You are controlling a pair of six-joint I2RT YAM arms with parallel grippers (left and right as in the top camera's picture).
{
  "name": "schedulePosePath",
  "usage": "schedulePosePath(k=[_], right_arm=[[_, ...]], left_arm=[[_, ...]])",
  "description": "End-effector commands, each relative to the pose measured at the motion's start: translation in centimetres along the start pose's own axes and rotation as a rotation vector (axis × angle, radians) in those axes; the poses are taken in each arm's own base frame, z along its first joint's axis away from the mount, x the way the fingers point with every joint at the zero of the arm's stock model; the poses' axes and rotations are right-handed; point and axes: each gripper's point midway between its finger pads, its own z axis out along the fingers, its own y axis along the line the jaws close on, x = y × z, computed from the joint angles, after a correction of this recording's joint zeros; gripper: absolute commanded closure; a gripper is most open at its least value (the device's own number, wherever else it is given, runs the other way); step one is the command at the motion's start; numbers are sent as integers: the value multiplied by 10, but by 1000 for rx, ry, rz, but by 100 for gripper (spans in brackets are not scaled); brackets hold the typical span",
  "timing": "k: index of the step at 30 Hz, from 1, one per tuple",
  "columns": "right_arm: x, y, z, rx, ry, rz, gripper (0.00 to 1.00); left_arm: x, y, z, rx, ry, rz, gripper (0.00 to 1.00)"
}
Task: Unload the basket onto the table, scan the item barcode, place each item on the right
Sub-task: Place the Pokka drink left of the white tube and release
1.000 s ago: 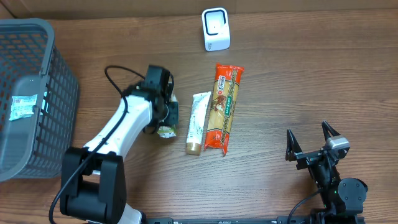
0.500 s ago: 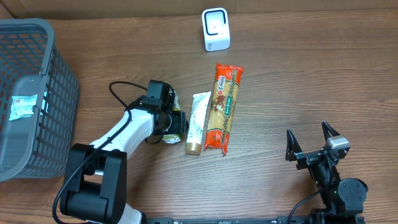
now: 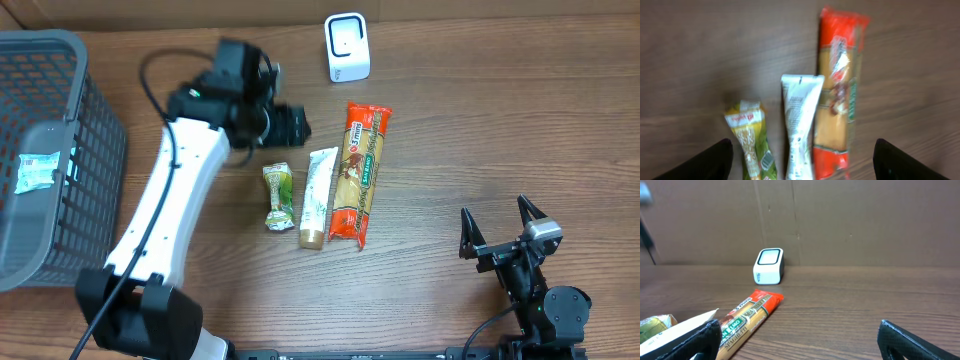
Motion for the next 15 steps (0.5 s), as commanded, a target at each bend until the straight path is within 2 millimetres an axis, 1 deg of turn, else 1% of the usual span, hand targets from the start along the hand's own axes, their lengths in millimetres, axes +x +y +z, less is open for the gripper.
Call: schedulePosePath(k=[1, 3, 5, 7, 8, 9, 12, 15], right_arm=[[2, 0, 0, -2, -3, 1, 0], [2, 0, 0, -2, -3, 1, 0], [2, 0, 0, -2, -3, 1, 0], [2, 1, 0, -2, -4, 1, 0], [2, 0, 0, -2, -3, 1, 0], [2, 0, 0, -2, -3, 1, 0], [2, 0, 0, -2, -3, 1, 0], [2, 0, 0, -2, -3, 1, 0]], left_arm=[[-40, -9, -73, -1, -178, 33, 19], [-52, -4, -100, -26, -235, 22, 18], [-62, 5, -126, -62, -293, -2, 16], [-69, 18, -145, -93, -336, -35, 12], [-72, 28, -158, -112, -361, -65, 9], [-73, 33, -164, -121, -373, -82, 8], [-76, 65, -191, -169, -423, -160, 7], [-76, 104, -213, -223, -471, -262, 7]])
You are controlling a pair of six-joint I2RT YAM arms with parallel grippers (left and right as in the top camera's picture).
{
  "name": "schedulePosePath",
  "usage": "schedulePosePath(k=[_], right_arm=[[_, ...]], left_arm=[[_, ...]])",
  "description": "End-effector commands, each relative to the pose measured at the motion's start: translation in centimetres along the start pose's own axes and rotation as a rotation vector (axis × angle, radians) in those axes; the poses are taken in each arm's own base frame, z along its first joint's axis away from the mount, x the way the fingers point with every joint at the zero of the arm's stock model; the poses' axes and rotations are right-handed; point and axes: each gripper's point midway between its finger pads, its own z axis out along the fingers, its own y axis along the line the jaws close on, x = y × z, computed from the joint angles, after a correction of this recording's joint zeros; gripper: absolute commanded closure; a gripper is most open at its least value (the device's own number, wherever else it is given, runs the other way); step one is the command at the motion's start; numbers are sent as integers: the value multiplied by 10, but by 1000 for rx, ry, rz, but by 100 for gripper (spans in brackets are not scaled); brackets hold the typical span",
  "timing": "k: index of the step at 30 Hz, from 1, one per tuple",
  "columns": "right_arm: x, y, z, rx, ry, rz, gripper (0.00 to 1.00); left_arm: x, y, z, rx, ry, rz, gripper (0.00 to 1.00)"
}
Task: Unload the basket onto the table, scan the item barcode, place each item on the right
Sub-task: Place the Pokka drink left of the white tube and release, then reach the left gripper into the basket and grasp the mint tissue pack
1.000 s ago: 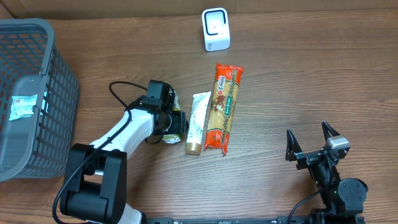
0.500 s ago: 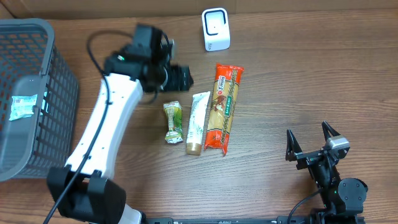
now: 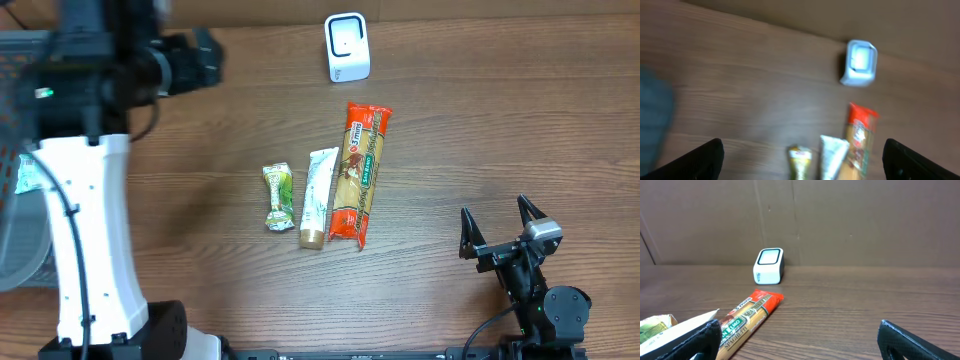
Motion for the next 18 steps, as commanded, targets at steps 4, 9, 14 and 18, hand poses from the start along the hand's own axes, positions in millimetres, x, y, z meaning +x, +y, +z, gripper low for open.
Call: schedulePosePath(k=[4, 9, 14, 18], right_arm=[[2, 0, 0, -2, -3, 1, 0], [2, 0, 0, -2, -3, 1, 0], [2, 0, 0, -2, -3, 1, 0], [2, 0, 0, -2, -3, 1, 0]], left_arm=[[-27, 92, -33, -165, -118, -210, 5], [-45, 155, -57, -274, -226, -302, 0], [-56, 206, -75, -344, -325, -440, 1], [-52, 246, -65, -411, -310, -495, 2]])
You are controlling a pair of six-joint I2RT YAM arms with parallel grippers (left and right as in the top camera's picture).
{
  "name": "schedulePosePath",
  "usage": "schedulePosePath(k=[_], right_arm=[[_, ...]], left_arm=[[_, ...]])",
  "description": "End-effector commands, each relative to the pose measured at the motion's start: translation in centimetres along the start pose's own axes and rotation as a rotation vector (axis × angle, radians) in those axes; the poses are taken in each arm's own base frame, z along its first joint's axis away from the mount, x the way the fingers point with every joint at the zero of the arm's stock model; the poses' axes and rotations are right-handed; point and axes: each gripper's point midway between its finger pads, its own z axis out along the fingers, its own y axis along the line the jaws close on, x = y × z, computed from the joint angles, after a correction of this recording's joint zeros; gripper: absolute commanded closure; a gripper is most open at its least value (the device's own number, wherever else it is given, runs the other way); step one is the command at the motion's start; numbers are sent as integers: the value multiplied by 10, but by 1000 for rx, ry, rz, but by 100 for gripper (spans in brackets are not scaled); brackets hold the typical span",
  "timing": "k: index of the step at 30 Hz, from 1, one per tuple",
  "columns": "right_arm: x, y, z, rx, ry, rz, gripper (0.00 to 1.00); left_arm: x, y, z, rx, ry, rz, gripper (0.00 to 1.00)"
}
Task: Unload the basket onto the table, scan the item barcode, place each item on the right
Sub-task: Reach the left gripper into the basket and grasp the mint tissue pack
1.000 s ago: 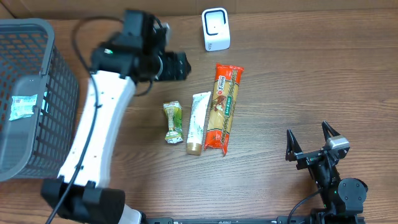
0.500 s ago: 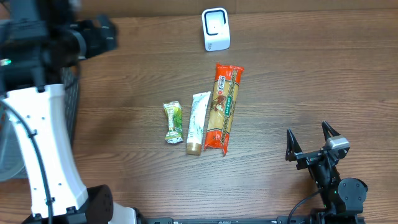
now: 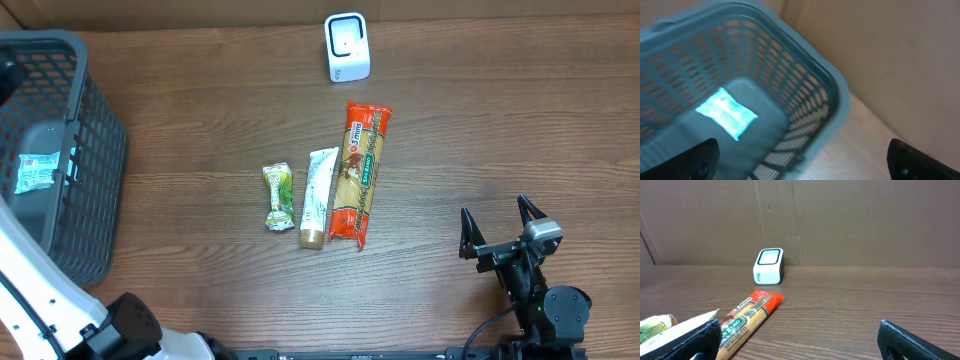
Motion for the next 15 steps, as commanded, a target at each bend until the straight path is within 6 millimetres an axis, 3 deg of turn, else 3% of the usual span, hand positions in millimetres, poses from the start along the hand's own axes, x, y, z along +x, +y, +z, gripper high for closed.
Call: schedulePosePath(k=[1, 7, 9, 15], right_arm=[[2, 1, 0, -3, -3, 1, 0], [2, 1, 0, -3, -3, 1, 0], [2, 1, 0, -3, -3, 1, 0], [2, 1, 0, -3, -3, 1, 0]], left_arm=[[-3, 28, 27, -74, 22, -59, 2], [19, 61, 89, -140, 150, -104, 2], [30, 72, 112, -173, 195, -151, 9], [66, 98, 175, -256, 302, -268, 15]])
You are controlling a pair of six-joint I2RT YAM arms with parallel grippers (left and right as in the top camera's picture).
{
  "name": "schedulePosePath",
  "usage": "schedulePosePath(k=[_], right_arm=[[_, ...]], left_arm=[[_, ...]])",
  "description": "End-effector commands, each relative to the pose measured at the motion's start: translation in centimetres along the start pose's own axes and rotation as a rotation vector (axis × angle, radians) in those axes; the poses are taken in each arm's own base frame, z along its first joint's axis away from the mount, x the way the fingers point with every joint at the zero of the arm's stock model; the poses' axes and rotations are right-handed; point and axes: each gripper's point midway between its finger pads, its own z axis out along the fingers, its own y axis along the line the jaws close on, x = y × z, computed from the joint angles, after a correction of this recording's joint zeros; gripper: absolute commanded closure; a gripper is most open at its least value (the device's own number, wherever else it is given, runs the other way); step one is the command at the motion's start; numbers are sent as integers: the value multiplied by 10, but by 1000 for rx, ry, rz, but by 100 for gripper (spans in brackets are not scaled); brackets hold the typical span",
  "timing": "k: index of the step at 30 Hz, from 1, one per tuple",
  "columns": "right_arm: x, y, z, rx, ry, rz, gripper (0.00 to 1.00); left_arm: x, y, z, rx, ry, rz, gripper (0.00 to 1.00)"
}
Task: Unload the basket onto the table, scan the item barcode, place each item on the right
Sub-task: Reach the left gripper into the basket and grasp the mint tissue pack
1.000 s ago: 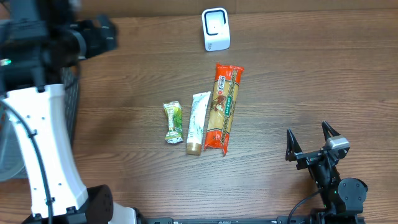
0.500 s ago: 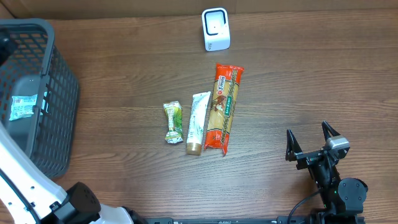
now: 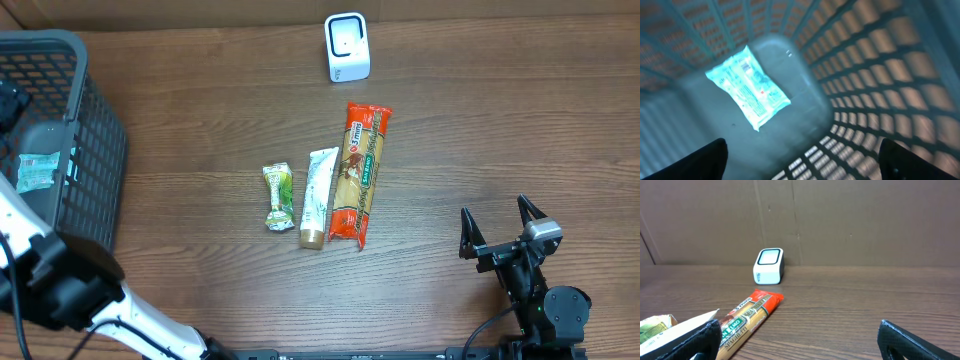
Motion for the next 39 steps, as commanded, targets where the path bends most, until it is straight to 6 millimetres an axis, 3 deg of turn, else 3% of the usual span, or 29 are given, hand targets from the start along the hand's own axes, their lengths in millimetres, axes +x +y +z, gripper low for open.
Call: schedulePosePath(k=[1, 7, 14, 23, 30, 31, 32, 34, 35, 39], right_arm=[[2, 1, 0, -3, -3, 1, 0], [2, 1, 0, -3, -3, 1, 0], [2, 1, 0, -3, -3, 1, 0], [2, 1, 0, -3, -3, 1, 0], [2, 1, 0, -3, -3, 1, 0], [2, 1, 0, -3, -3, 1, 0], [2, 1, 0, -3, -3, 1, 0], [2, 1, 0, -3, -3, 1, 0], [2, 1, 0, -3, -3, 1, 0], [2, 1, 0, -3, -3, 1, 0]], left_arm=[[4, 11, 35, -52, 39, -89, 17], [23, 37, 85, -202, 101, -106, 18], [41, 60, 128, -304, 154, -123, 14], [65, 78, 174, -365, 225, -115, 13], [78, 87, 193, -381, 263, -86, 16], [77, 87, 193, -379, 264, -73, 19], [77, 86, 194, -374, 263, -54, 31], [76, 85, 194, -363, 271, -10, 76], [78, 85, 193, -365, 278, -1, 93], [85, 86, 188, -366, 316, 3, 96]])
